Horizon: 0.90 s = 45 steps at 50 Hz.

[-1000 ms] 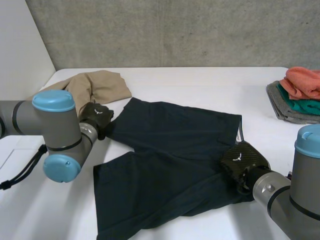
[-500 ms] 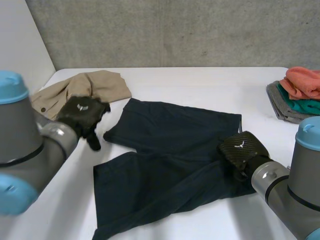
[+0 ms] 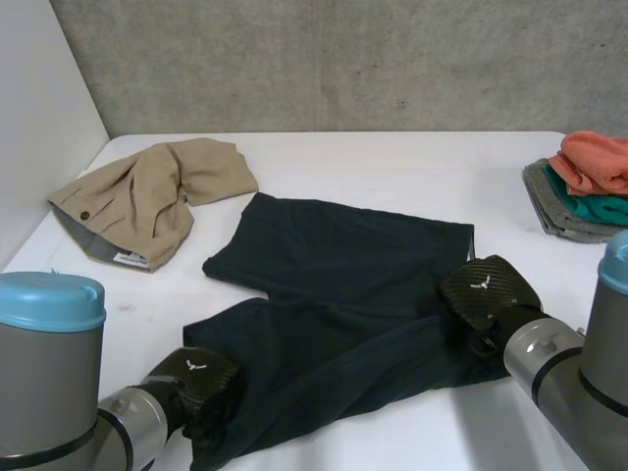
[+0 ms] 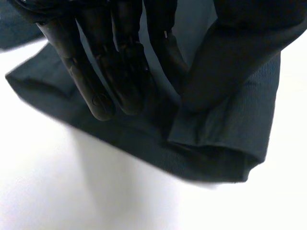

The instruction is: Fold the laundry.

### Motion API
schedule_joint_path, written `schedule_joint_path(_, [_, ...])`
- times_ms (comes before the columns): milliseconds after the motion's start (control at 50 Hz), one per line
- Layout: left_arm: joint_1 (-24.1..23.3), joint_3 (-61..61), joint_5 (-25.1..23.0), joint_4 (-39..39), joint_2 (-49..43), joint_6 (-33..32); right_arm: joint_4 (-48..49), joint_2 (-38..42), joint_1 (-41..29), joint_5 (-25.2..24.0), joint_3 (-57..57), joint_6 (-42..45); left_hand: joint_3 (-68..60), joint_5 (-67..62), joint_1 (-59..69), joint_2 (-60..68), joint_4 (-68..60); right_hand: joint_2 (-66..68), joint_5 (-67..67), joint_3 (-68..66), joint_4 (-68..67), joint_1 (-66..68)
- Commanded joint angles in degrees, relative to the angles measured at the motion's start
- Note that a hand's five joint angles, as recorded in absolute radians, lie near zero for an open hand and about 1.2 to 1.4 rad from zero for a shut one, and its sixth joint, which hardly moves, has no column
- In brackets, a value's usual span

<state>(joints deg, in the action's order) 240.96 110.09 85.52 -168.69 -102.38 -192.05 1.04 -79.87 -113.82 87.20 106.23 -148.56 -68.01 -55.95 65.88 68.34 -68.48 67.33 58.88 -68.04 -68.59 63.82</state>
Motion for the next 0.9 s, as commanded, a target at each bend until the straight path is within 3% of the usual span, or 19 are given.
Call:
schedule_joint_path(20, [-2.3, -0.2, -0.3, 0.9, 10.3, 0.4, -1.1, -2.9, -0.3, -0.1, 1.3, 1.9, 3.5, 1.4, -1.3, -3.8, 3.9, 12.7, 11.1, -12.0, -11.4, 16.2])
schedule_joint_path(60, [-2.3, -0.1, 0.2, 0.6, 12.7, 0.1, -1.0, -2.9, -0.5, -0.2, 1.1, 1.9, 29.6, 27.5, -27.4, -29.9, 30.0, 12.7, 11.1, -12.0, -11.4, 16.2])
schedule_joint_path(140, [-2.1, -0.1, 0.6, 0.7, 14.6, 0.1, -0.9, -2.7, -1.0, -0.1, 0.8, 1.6, 40.6, 38.5, -38.4, -40.9, 41.0, 12.7, 11.1, -12.0, -11.4, 16.2])
schedule_joint_path(340, [-3.3, 3.6, 1.4, 4.6, 16.0, 0.4, -0.4, -0.7, -1.0, 0.1, 0.2, 1.8, 44.8, 42.8, -42.7, -45.2, 45.3, 12.7, 11.1, -12.0, -11.4, 16.2])
schedule_joint_path(480, [-3.7, 6.4, 1.1, 2.6, 12.7, 0.4, -0.3, -0.7, -0.7, 0.1, 0.3, 1.4, 47.9, 45.8, -45.7, -48.2, 48.3, 12.7, 11.1, -12.0, -11.4, 16.2])
schedule_joint_path(520, [-3.7, 6.6, 1.4, 1.7, 10.8, 0.3, -0.4, -0.9, -0.4, 0.1, 0.4, 1.3, 45.7, 43.6, -43.6, -46.0, 46.2, 12.7, 11.1, -12.0, -11.4, 16.2])
schedule_joint_path(560, [-3.9, 6.5, 1.8, 0.8, 8.9, 0.3, -0.5, -1.0, -0.3, 0.1, 0.6, 1.3, 27.4, 25.4, -25.3, -27.8, 27.9, 12.7, 11.1, -12.0, -11.4, 16.2])
schedule_joint_path(580, [-3.9, 6.2, 2.1, 0.7, 8.5, 0.4, -0.6, -1.0, -0.3, 0.2, 0.7, 1.3, 15.2, 13.1, -13.1, -15.5, 15.7, 12.7, 11.1, -12.0, -11.4, 16.2])
schedule_joint_path(600, [-3.7, 5.8, 2.8, 0.6, 8.5, 0.4, -0.7, -1.3, -0.2, 0.2, 1.1, 1.3, -11.7, -13.8, 13.8, 11.4, -11.2, 12.7, 11.1, -12.0, -11.4, 16.2])
schedule_joint_path(740, [-5.1, 4.3, 6.2, 1.5, 13.8, -1.0, -8.2, -4.3, -0.1, -0.3, 3.5, 6.1, -12.0, -14.1, 14.1, 11.7, -11.5, 12.7, 11.1, -12.0, -11.4, 16.2])
schedule_joint_path(840, [-9.4, 4.7, 5.8, 14.0, 17.4, -8.6, -26.0, -7.4, 1.9, -0.5, 8.1, 21.6, -12.0, -14.1, 14.1, 11.7, -11.5, 12.7, 11.1, -12.0, -11.4, 16.2])
schedule_joint_path(900, [-9.6, 4.4, 5.9, 17.8, 17.5, -12.4, -25.3, -8.2, 4.0, -0.5, 8.6, 23.2, -12.0, -14.1, 14.1, 11.7, -11.5, 12.7, 11.1, -12.0, -11.4, 16.2])
